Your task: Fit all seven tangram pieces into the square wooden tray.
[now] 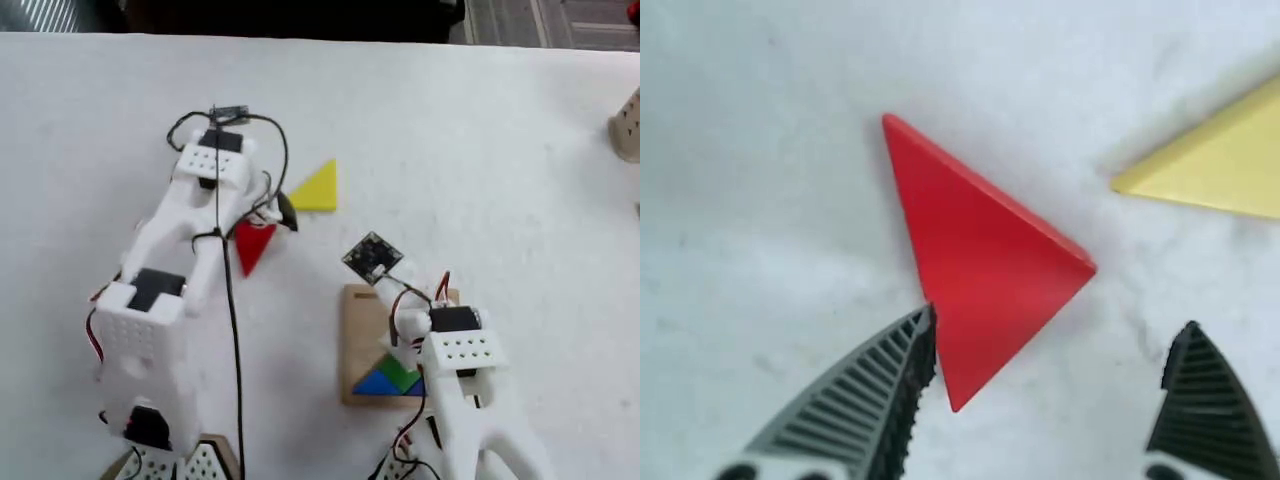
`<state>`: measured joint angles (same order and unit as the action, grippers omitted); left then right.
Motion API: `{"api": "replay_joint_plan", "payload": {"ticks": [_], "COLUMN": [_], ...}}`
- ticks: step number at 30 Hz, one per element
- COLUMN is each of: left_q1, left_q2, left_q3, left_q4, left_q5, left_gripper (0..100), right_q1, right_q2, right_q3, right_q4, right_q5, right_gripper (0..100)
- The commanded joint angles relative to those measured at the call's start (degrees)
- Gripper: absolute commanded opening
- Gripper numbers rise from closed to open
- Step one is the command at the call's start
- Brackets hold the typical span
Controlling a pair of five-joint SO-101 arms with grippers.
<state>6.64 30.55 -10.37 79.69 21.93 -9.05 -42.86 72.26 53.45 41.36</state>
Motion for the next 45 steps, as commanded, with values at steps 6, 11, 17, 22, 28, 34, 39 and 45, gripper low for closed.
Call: {"api": "replay_joint_plan", "payload": {"ticks": [6,11,17,22,28,34,39,45], "left_q1": [0.7,0.3,0.3,0.3,-1.2,-1.3,-1.3,-1.3], "left_q2": [-1.4,3.3,3.8,3.9,3.9,3.9,4.0,3.7], "left_q3": [-1.1,-1.4,-0.8,0.8,1.1,1.3,1.3,1.3], "left_q4": [-0.7,-3.3,-3.3,-3.4,-3.4,-3.4,-3.4,-3.3], "left_q5": [0.4,0.4,0.4,0.4,0.6,0.6,0.5,0.4], "left_gripper": [35,35,35,35,35,35,35,35], "right_q1": [0.0,0.0,0.0,0.0,0.0,0.0,0.0,0.0], "right_q2": [-0.2,-0.2,-0.2,-0.2,-0.2,-0.2,-0.2,-0.2], "right_q3": [-0.2,-0.2,-0.2,-0.2,-0.2,-0.2,-0.2,-0.2], "right_q4": [-1.0,-1.0,-1.0,-1.0,-1.0,-1.0,-1.0,-1.0], "right_q5": [0.8,0.8,0.8,0.8,0.8,0.8,0.8,0.8], "right_gripper": [2.1,2.1,2.1,2.1,2.1,1.9,1.9,1.9]}}
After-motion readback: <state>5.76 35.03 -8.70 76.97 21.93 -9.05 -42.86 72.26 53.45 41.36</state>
